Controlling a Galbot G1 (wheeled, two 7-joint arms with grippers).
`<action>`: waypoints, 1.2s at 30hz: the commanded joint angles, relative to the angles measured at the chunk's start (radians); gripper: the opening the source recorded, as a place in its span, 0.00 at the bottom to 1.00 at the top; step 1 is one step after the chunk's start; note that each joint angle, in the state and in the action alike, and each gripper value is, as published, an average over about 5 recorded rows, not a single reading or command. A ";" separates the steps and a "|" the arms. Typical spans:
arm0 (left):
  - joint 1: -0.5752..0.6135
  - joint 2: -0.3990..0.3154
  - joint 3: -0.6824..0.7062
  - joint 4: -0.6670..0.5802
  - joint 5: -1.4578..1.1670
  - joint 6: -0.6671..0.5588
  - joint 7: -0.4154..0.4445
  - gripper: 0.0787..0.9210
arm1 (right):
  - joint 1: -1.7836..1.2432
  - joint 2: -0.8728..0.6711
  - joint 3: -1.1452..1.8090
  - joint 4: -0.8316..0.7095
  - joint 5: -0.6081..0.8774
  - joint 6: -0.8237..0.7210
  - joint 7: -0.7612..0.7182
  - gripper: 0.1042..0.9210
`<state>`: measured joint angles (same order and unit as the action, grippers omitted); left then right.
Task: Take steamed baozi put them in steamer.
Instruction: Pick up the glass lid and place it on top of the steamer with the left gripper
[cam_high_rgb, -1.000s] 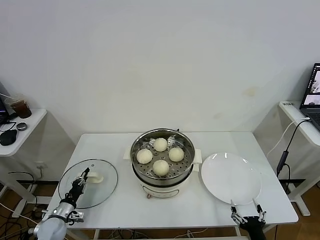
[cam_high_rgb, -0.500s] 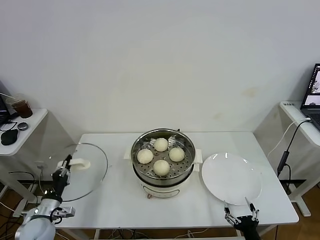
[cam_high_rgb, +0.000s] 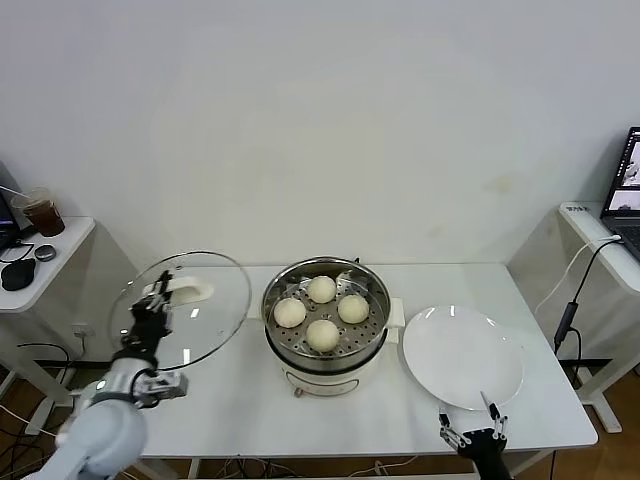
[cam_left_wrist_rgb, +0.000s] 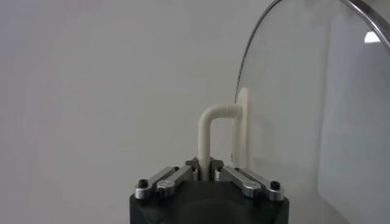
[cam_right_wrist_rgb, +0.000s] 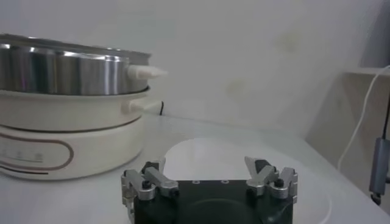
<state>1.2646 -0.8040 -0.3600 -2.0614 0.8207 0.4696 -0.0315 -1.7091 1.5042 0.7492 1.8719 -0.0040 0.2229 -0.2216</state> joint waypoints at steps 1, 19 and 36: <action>-0.484 -0.158 0.542 0.059 0.116 0.223 0.169 0.11 | 0.022 0.031 -0.016 -0.036 -0.106 0.050 0.029 0.88; -0.538 -0.456 0.616 0.254 0.495 0.222 0.363 0.11 | 0.034 0.038 -0.040 -0.053 -0.137 0.052 0.039 0.88; -0.486 -0.530 0.612 0.311 0.539 0.220 0.334 0.11 | 0.032 0.033 -0.042 -0.055 -0.134 0.051 0.039 0.88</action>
<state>0.7813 -1.2810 0.2288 -1.7837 1.3140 0.6809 0.2909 -1.6775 1.5359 0.7089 1.8177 -0.1332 0.2722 -0.1842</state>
